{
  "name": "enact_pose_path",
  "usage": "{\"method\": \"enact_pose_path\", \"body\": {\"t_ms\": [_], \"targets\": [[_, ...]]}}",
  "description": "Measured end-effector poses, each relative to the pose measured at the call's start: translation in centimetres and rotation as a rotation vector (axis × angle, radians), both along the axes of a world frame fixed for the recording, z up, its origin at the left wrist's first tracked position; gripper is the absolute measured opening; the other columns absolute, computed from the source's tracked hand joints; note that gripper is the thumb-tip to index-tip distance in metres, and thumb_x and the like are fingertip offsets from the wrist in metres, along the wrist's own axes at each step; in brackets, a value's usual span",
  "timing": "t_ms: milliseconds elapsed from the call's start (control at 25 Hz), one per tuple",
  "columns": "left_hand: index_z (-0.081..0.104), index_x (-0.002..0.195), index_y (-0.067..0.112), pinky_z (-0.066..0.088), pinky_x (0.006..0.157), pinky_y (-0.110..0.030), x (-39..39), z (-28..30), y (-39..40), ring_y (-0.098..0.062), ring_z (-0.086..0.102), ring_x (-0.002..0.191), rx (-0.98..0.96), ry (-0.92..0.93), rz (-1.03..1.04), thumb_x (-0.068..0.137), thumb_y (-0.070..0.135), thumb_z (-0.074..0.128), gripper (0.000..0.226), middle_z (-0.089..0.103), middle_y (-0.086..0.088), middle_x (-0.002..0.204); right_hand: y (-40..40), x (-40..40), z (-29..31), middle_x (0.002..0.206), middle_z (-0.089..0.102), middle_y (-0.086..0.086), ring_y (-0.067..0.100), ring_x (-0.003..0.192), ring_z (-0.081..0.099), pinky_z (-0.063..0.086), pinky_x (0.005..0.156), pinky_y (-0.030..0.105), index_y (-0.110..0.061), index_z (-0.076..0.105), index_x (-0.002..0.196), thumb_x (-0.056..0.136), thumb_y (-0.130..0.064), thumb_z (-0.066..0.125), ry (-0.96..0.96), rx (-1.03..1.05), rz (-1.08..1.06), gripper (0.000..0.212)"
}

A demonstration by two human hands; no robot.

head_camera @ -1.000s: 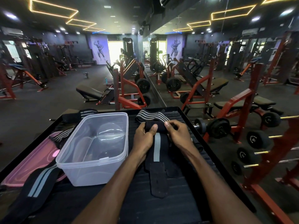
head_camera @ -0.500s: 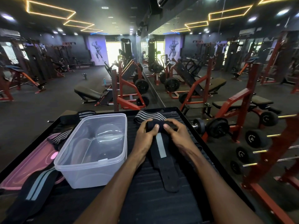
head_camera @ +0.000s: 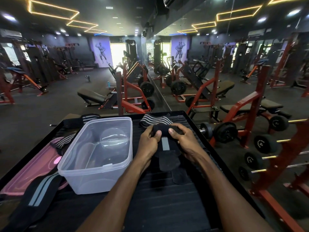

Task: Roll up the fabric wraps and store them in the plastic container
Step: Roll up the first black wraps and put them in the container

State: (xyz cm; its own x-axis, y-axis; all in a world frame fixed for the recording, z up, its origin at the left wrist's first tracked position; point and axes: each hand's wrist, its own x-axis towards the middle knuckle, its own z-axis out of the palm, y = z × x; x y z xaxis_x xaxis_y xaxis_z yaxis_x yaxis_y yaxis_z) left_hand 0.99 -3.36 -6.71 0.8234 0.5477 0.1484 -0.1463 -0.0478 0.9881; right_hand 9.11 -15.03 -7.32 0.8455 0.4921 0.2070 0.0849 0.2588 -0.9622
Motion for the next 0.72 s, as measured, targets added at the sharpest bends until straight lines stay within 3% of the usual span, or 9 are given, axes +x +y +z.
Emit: {"method": "enact_pose_path", "body": {"t_ms": [120,200,280,360,480,560,640,720], "targets": [[0.066,0.117,0.008,0.059,0.079,-0.041,0.18,0.23,-0.42,-0.029,0.072,0.094,-0.219,-0.011,-0.043,0.093,0.024,0.065,0.028,0.074,-0.014,0.106,-0.37,0.13,0.07,0.095,0.072,0.002,0.018,0.09,0.067,0.055,0.083,0.031,-0.021,0.069,0.099,0.091,0.001,0.064,-0.091,-0.003,-0.014,0.024],[0.066,0.114,0.008,0.06,0.067,-0.044,0.23,0.54,-0.55,-0.03,0.071,0.084,-0.288,0.052,-0.08,0.096,0.036,0.06,0.034,0.074,-0.015,0.101,-0.46,0.17,-0.04,0.103,0.069,0.005,0.017,0.095,0.065,0.054,0.086,0.029,-0.023,0.068,0.103,0.089,0.006,0.064,-0.183,-0.058,-0.004,0.032],[0.063,0.114,0.011,0.057,0.077,-0.052,0.23,0.59,-0.55,-0.029,0.069,0.086,-0.298,0.078,-0.097,0.102,0.03,0.052,0.026,0.072,-0.013,0.1,-0.4,-0.04,0.11,0.103,0.068,0.003,0.012,0.092,0.065,0.053,0.081,0.023,-0.023,0.067,0.102,0.085,0.01,0.064,-0.224,-0.094,-0.002,0.037],[0.06,0.116,0.011,0.057,0.079,-0.043,0.07,0.67,-0.6,-0.024,0.068,0.088,-0.27,0.051,-0.091,0.104,0.016,0.046,0.019,0.07,-0.012,0.102,-0.35,-0.24,0.26,0.097,0.069,0.001,0.008,0.083,0.066,0.053,0.073,0.02,-0.019,0.068,0.101,0.085,0.007,0.067,-0.134,-0.049,0.0,0.031],[0.063,0.115,0.014,0.056,0.093,-0.046,0.37,0.17,-0.37,-0.026,0.067,0.098,-0.145,0.046,-0.065,0.101,0.004,0.045,0.025,0.07,-0.013,0.108,-0.26,-0.22,0.15,0.087,0.071,0.001,0.01,0.076,0.068,0.053,0.07,0.025,-0.017,0.07,0.097,0.086,-0.007,0.072,-0.061,-0.027,-0.021,0.015],[0.065,0.109,0.018,0.054,0.096,-0.049,0.4,0.22,-0.46,-0.024,0.065,0.096,-0.084,0.056,-0.048,0.098,-0.002,0.044,0.031,0.069,-0.01,0.102,-0.23,0.01,-0.14,0.087,0.07,0.001,0.013,0.08,0.065,0.052,0.073,0.027,-0.024,0.071,0.091,0.083,-0.005,0.074,-0.115,-0.049,-0.049,0.021],[0.064,0.106,0.018,0.057,0.083,-0.042,0.33,0.34,-0.51,-0.022,0.064,0.087,-0.142,0.043,-0.065,0.096,-0.004,0.047,0.029,0.067,-0.008,0.096,-0.27,-0.06,-0.05,0.09,0.069,0.0,0.012,0.083,0.064,0.052,0.073,0.022,-0.025,0.07,0.09,0.084,0.005,0.07,-0.153,-0.055,-0.076,0.03],[0.062,0.106,0.014,0.053,0.056,-0.03,0.14,0.65,-0.8,-0.024,0.063,0.07,-0.263,0.053,-0.104,0.099,0.012,0.054,0.011,0.067,-0.013,0.092,-0.42,-0.28,0.15,0.094,0.07,0.001,0.013,0.088,0.065,0.053,0.076,0.023,-0.024,0.07,0.091,0.081,0.011,0.068,-0.184,-0.044,-0.069,0.037]]}}
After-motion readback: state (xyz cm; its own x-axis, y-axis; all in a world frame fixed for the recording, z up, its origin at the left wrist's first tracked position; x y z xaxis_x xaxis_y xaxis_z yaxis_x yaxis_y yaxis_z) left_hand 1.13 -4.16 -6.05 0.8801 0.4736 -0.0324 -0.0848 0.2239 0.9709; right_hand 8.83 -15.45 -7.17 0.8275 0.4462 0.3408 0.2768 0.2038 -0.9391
